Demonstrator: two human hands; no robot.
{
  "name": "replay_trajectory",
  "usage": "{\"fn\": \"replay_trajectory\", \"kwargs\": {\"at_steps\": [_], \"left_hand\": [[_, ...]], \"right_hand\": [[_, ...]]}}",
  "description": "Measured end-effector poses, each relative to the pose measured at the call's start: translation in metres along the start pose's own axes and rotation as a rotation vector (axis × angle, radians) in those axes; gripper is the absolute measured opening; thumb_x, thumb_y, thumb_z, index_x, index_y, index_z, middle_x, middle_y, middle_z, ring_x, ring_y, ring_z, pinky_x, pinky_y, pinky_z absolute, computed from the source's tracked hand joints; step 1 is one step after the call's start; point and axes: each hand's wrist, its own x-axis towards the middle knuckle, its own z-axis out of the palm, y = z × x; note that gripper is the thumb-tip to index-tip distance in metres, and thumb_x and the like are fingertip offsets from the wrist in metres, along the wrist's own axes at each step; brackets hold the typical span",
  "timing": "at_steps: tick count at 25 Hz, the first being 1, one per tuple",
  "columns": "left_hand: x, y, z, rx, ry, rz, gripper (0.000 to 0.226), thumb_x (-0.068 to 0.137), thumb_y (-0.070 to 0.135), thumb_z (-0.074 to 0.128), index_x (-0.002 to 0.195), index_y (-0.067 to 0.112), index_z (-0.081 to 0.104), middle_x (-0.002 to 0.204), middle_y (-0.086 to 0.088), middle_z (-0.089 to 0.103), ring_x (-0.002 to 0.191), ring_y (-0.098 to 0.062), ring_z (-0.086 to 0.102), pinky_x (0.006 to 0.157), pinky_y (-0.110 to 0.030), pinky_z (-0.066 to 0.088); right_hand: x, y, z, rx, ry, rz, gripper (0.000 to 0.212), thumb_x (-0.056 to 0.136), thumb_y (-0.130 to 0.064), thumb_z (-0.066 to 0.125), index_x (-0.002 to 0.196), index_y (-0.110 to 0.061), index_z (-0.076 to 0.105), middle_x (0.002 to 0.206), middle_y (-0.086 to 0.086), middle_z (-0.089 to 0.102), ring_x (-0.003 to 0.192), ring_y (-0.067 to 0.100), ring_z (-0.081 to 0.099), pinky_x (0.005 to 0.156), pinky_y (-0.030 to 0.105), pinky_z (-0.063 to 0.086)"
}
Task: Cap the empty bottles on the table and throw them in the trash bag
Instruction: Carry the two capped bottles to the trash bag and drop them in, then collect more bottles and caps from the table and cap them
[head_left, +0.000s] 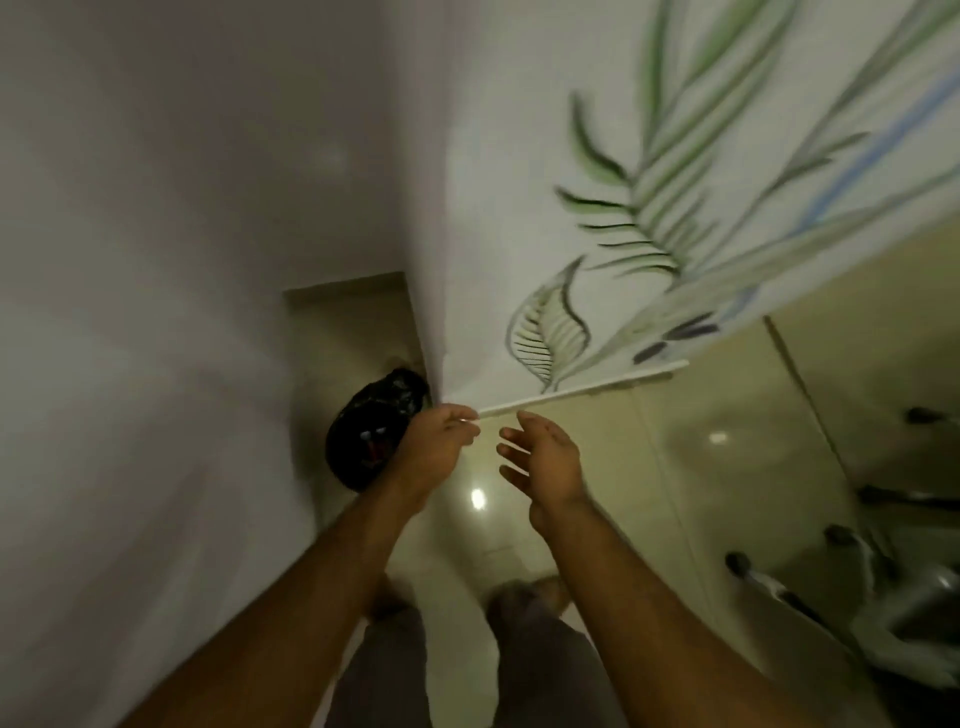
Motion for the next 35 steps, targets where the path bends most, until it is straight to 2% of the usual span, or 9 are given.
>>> {"fn": "replay_trajectory", "kwargs": {"at_steps": [6,11,14,19,24,27,29,31,35], "left_hand": [[-0.067,0.146,0.18,0.072,-0.235,0.259,0.02,0.086,0.017,0.065,0.106,0.02,0.067,0.104,-0.007,0.071,0.099,-0.022,0.066,0.089,-0.037,0.052],[-0.107,0.241,0.358,0.19,-0.432,0.47,0.025,0.089,0.01,0.061,0.114,0.011,0.065,0.094,-0.007,0.066,0.08,-0.016,0.06,0.076,-0.03,0.049],[-0.124,0.294,0.458,0.243,-0.554,0.586,0.027,0.089,0.01,0.062,0.116,0.011,0.065,0.101,-0.01,0.066,0.092,-0.017,0.061,0.088,-0.033,0.051],[-0.122,0.361,0.599,0.316,-0.663,0.697,0.029,0.088,0.013,0.063,0.117,0.014,0.063,0.087,-0.001,0.061,0.077,-0.01,0.057,0.066,-0.019,0.045],[-0.076,0.442,0.759,0.335,-0.782,0.763,0.028,0.088,0.014,0.064,0.116,0.016,0.062,0.08,0.005,0.06,0.072,-0.006,0.056,0.069,-0.019,0.043],[-0.054,0.495,0.844,0.372,-0.838,0.77,0.028,0.089,0.015,0.063,0.116,0.017,0.061,0.083,0.002,0.06,0.078,-0.007,0.058,0.072,-0.021,0.044],[-0.045,0.53,0.902,0.385,-0.885,0.795,0.029,0.089,0.014,0.063,0.118,0.014,0.061,0.082,0.0,0.059,0.077,-0.008,0.057,0.07,-0.021,0.045],[-0.038,0.564,0.959,0.421,-0.928,0.819,0.03,0.09,0.014,0.062,0.119,0.013,0.061,0.084,0.0,0.06,0.076,-0.009,0.056,0.067,-0.019,0.046],[-0.019,0.608,1.066,0.473,-1.037,0.849,0.032,0.09,0.014,0.062,0.122,0.011,0.059,0.1,-0.003,0.067,0.086,-0.009,0.061,0.07,-0.019,0.046]], "right_hand": [[-0.055,-0.125,-0.195,0.267,0.188,-0.221,0.016,0.098,-0.022,0.053,0.108,-0.015,0.064,0.09,0.004,0.066,0.077,0.016,0.062,0.07,0.031,0.049],[-0.072,-0.205,-0.369,0.383,0.347,-0.39,0.01,0.096,-0.026,0.058,0.1,-0.021,0.065,0.093,0.001,0.068,0.082,0.016,0.064,0.071,0.031,0.051],[-0.077,-0.251,-0.458,0.435,0.444,-0.478,0.006,0.095,-0.025,0.06,0.093,-0.023,0.066,0.095,0.003,0.068,0.086,0.018,0.065,0.073,0.032,0.051],[-0.054,-0.315,-0.579,0.486,0.595,-0.564,0.01,0.095,-0.027,0.058,0.097,-0.022,0.067,0.099,0.004,0.071,0.089,0.019,0.068,0.076,0.035,0.054],[0.014,-0.41,-0.7,0.541,0.714,-0.619,0.01,0.095,-0.022,0.059,0.091,-0.017,0.066,0.091,0.006,0.068,0.079,0.02,0.063,0.067,0.033,0.052],[0.041,-0.466,-0.762,0.552,0.77,-0.586,0.018,0.097,-0.017,0.056,0.095,0.0,0.064,0.089,0.022,0.058,0.072,0.032,0.053,0.065,0.035,0.049],[0.057,-0.499,-0.803,0.563,0.826,-0.559,0.025,0.098,-0.017,0.056,0.104,0.005,0.064,0.102,0.036,0.06,0.088,0.054,0.059,0.083,0.049,0.057],[0.075,-0.528,-0.847,0.575,0.884,-0.537,0.014,0.098,-0.022,0.058,0.097,-0.01,0.066,0.113,0.027,0.066,0.105,0.045,0.064,0.092,0.05,0.056],[0.123,-0.574,-0.93,0.675,0.976,-0.531,0.007,0.096,-0.025,0.061,0.09,-0.02,0.063,0.106,0.01,0.069,0.098,0.025,0.067,0.083,0.038,0.058]]}}
